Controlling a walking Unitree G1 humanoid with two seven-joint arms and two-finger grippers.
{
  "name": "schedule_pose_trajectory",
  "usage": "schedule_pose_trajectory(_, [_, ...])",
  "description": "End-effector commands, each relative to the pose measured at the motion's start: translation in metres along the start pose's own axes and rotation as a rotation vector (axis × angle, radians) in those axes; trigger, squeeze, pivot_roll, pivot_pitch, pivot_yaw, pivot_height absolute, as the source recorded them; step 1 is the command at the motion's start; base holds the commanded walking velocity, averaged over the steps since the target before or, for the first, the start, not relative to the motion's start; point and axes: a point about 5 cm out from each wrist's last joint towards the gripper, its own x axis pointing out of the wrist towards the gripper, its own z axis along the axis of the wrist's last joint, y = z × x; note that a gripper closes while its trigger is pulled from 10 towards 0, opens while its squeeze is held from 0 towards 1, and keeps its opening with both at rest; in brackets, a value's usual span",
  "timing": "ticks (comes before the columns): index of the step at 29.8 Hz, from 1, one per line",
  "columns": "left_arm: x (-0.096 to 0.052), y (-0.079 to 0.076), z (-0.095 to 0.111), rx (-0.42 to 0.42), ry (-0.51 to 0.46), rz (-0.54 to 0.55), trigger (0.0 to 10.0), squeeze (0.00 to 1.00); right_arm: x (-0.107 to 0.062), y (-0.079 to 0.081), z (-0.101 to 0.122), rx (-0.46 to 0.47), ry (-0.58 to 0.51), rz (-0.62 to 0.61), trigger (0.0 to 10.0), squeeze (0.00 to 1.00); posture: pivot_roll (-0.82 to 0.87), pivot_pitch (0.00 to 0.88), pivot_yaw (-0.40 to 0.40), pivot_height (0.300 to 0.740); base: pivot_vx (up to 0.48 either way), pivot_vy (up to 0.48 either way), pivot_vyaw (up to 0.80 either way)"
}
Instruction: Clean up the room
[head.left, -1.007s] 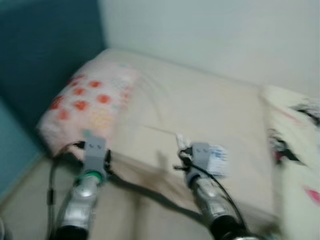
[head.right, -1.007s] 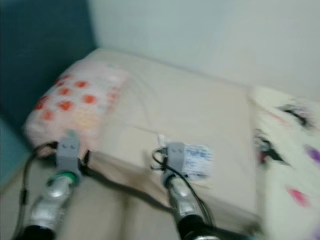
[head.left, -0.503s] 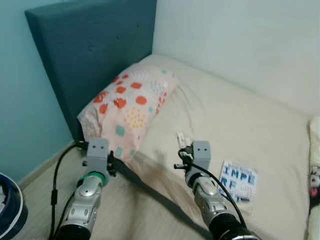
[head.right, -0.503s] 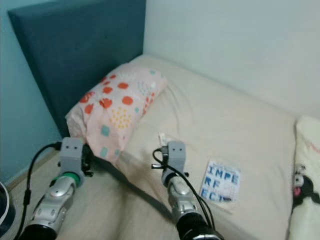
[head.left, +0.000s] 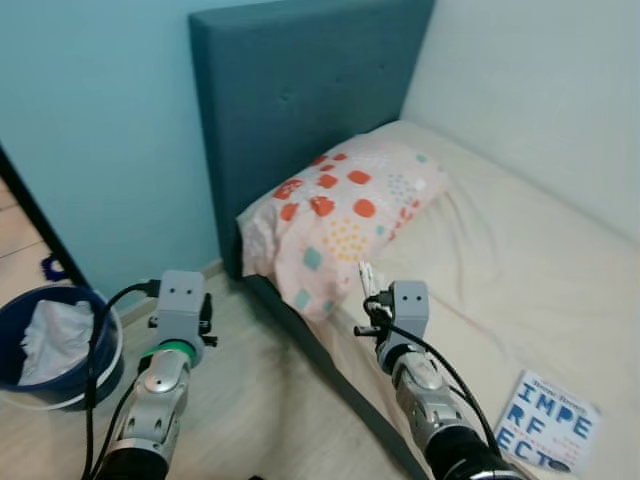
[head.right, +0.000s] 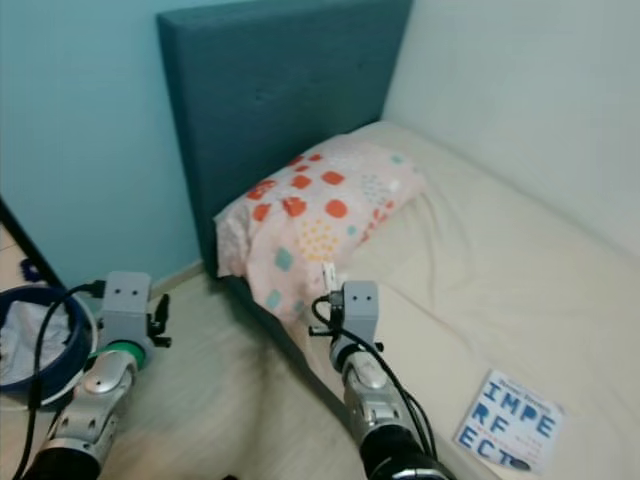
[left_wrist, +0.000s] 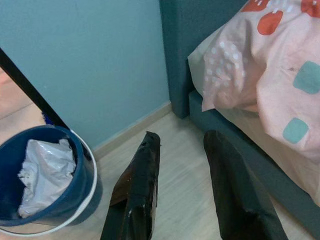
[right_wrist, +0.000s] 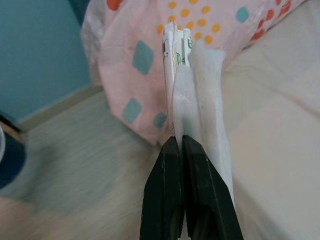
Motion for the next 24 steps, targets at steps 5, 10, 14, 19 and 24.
schedule_pose_trajectory(5, [-0.008,0.009,-0.003,-0.097,-0.017,0.022,10.0,0.0,-0.004,-0.005,-0.003,0.01,-0.009,0.021,10.0,0.0,0.1,0.015,-0.04,0.74,0.0,0.0,0.8])
schedule_pose_trajectory(10, [-0.01,0.01,-0.002,-0.108,-0.03,0.032,10.0,0.0,-0.005,-0.007,-0.004,0.012,-0.01,0.03,10.0,0.0,0.09,0.021,-0.044,0.74,0.0,0.0,0.8])
schedule_pose_trajectory(14, [-0.009,0.008,-0.003,-0.089,-0.025,0.039,10.0,0.0,-0.006,-0.009,-0.006,0.001,-0.008,0.03,10.0,0.0,0.09,0.02,-0.051,0.74,0.0,0.0,0.8])
schedule_pose_trajectory(19, [-0.008,-0.004,-0.003,-0.042,-0.024,-0.019,10.0,0.0,-0.007,-0.011,-0.006,0.0,-0.006,0.025,10.0,0.0,0.08,0.018,-0.058,0.74,0.0,0.0,0.8])
schedule_pose_trajectory(24, [-0.008,-0.01,0.002,-0.026,-0.047,-0.035,10.0,0.0,-0.005,-0.01,-0.002,0.003,-0.014,0.029,10.0,0.0,0.08,0.016,-0.058,0.74,0.0,0.0,0.8])
